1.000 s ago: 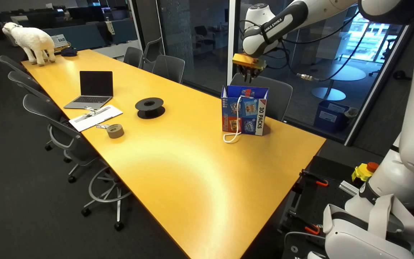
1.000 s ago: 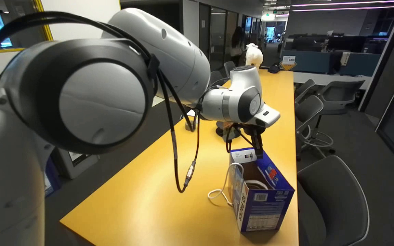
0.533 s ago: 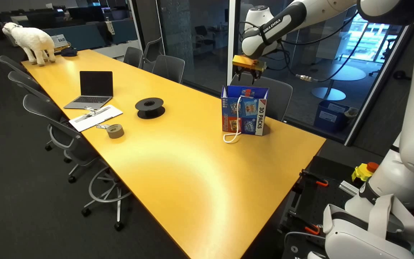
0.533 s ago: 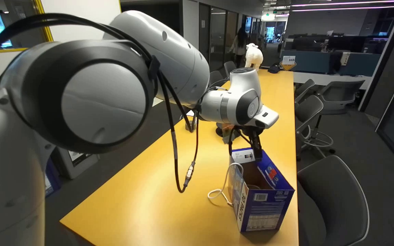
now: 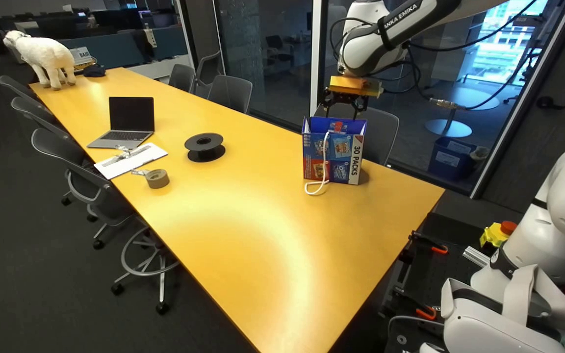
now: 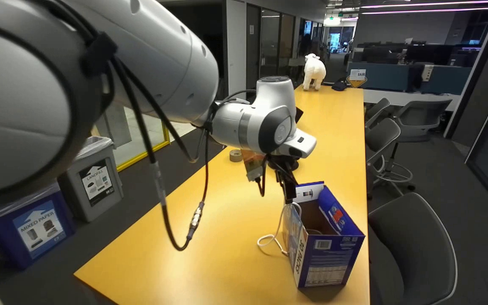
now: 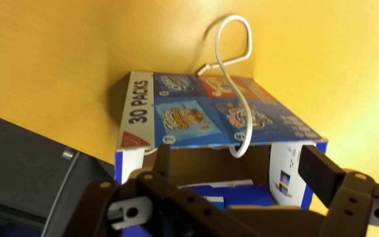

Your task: Put the ropes in the box

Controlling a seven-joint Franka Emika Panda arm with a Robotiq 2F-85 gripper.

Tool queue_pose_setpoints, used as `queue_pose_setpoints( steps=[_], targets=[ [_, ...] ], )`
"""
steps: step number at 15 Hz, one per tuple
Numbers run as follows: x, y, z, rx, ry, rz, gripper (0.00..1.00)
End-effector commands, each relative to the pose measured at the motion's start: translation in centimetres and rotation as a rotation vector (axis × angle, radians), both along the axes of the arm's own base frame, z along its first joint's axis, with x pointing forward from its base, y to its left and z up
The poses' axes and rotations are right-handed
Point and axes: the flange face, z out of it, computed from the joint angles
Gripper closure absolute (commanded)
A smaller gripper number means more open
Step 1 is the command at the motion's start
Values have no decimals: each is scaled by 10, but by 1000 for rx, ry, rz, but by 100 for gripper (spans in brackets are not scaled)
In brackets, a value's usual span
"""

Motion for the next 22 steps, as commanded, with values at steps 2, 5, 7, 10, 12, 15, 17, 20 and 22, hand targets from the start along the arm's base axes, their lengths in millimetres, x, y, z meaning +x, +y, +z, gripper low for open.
queue_pose_setpoints(
  steps=[2, 5, 7, 10, 12, 15, 17, 20, 22],
  targets=[
    [-64, 66, -36, 38, 60, 162, 0],
    [-85, 117, -94, 66, 168, 246, 0],
    [-90, 152, -132, 68, 221, 298, 0],
    [-80, 200, -181, 55, 228, 354, 0],
    [-66, 219, -204, 26, 198, 379, 0],
    [-38, 221, -229, -43, 134, 382, 0],
    [-16, 212, -239, -96, 86, 378, 0],
    [16, 192, -250, -160, 35, 353, 0],
    [31, 177, -259, -181, 35, 323, 0]
  ],
)
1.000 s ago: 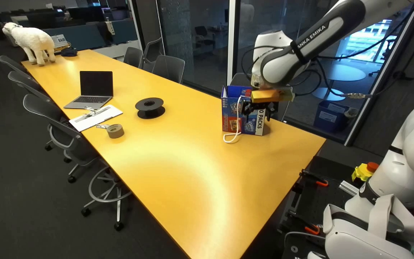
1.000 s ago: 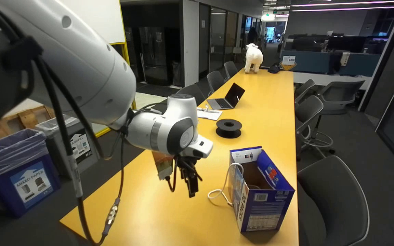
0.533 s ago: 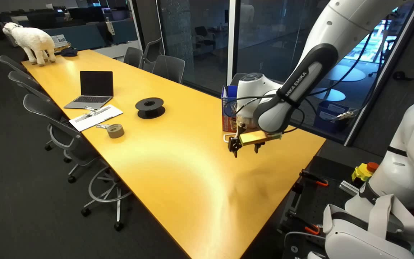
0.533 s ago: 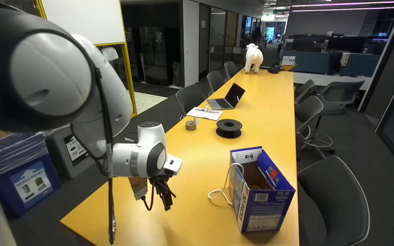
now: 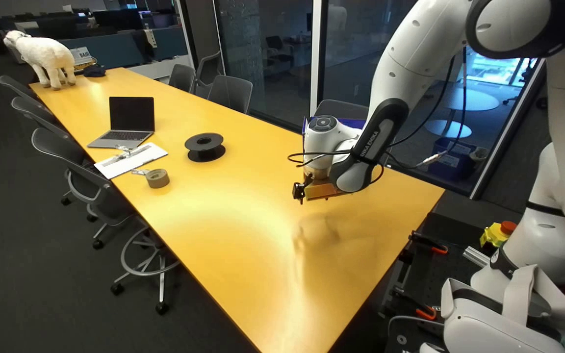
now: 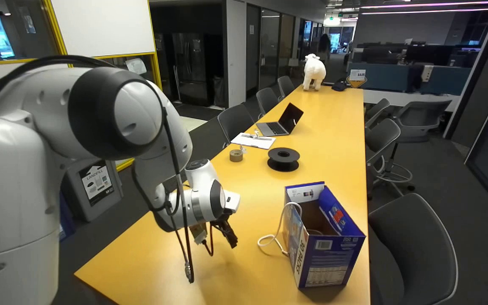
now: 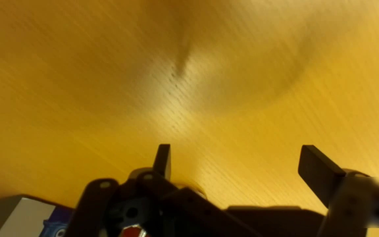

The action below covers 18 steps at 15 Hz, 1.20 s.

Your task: Put the ropes in the box

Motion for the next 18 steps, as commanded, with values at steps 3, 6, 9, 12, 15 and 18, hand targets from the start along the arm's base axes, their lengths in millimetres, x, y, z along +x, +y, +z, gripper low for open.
queue_pose_setpoints(
  steps=[3, 6, 9, 12, 15, 18],
  targets=[
    [44, -32, -24, -72, -28, -79, 0],
    [57, -52, -30, -93, -46, -160, 0],
    [65, -70, -28, -102, -68, -212, 0],
    [71, -85, -27, -111, -88, -250, 0],
    [72, -96, -30, -112, -85, -278, 0],
    [73, -102, -33, -113, -84, -298, 0]
  ],
)
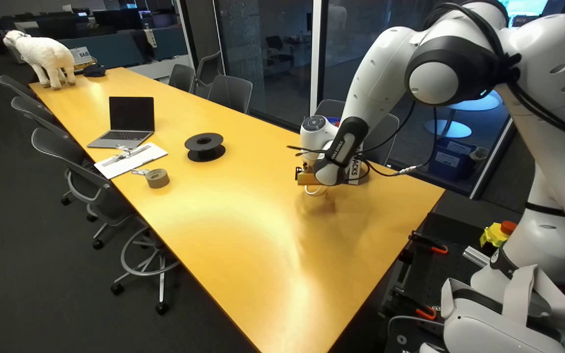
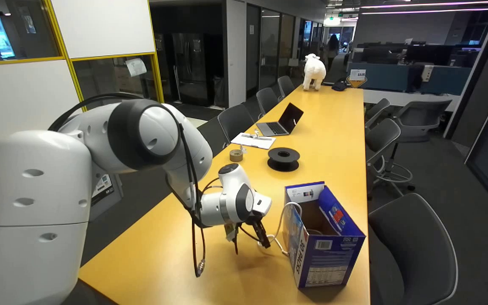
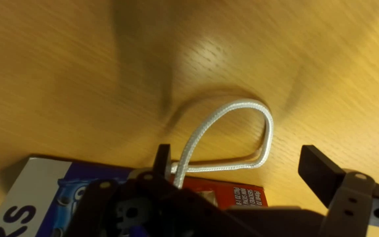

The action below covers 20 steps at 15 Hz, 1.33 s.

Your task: Put the ropes in the box

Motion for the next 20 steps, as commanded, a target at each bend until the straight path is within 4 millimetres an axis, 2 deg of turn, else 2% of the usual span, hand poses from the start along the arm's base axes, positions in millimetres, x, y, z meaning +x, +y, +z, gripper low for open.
queue_pose_setpoints(
  steps=[1, 10, 11, 12, 20],
  targets=[
    [9, -7, -3, -11, -10, -33, 0],
    [12, -13, -5, -10, -17, -46, 0],
    [12, -13, -5, -8, -16, -47, 25],
    [12, -13, -5, -9, -17, -44, 27],
    [12, -13, -7, -12, -14, -37, 88]
  ],
)
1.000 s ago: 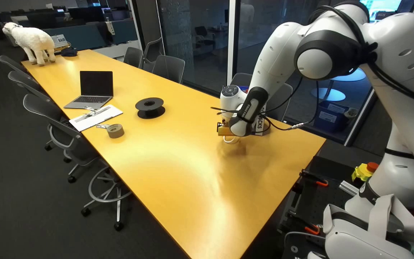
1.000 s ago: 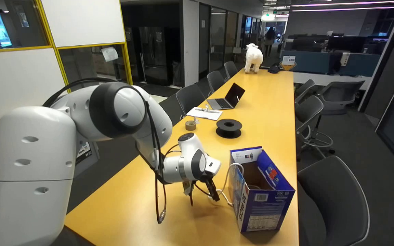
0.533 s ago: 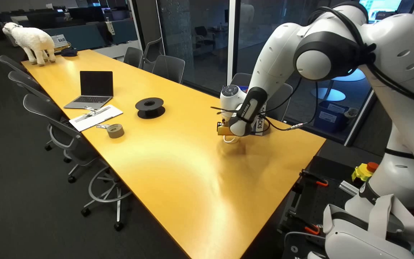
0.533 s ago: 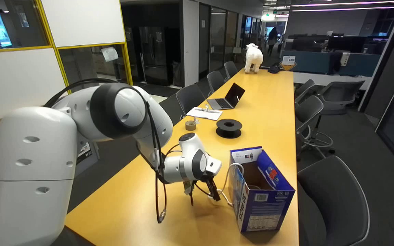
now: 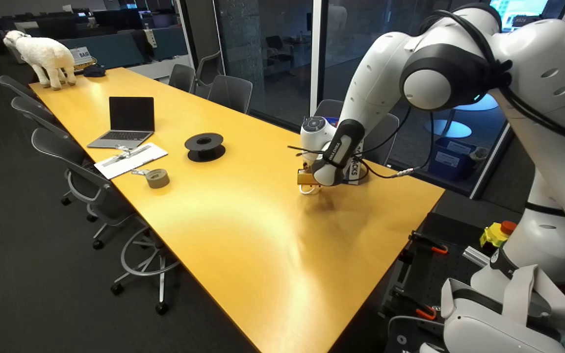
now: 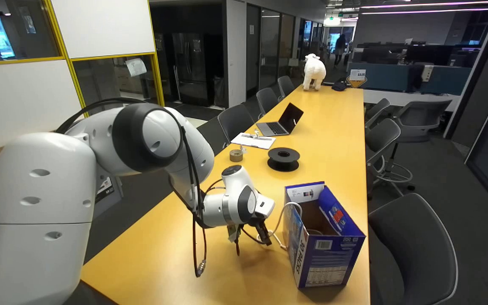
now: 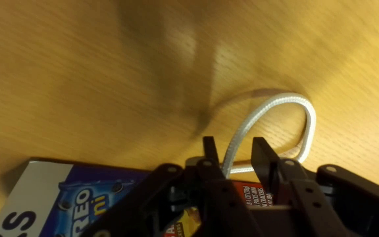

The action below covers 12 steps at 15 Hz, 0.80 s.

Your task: Put the ropes in the box

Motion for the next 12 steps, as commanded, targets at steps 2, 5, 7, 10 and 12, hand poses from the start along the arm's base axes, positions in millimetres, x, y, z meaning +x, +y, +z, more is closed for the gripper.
queue_pose_setpoints(
  steps=[2, 5, 7, 10, 12],
  targets=[
    [8, -3, 0, -11, -9, 2, 90],
    [8, -3, 1, -12, -11, 3, 88],
    [9, -4, 5, -5, -16, 0, 86],
    [5, -13, 34, 29, -78, -17, 88],
    [-5, -22, 64, 57, -138, -19, 90]
  ],
)
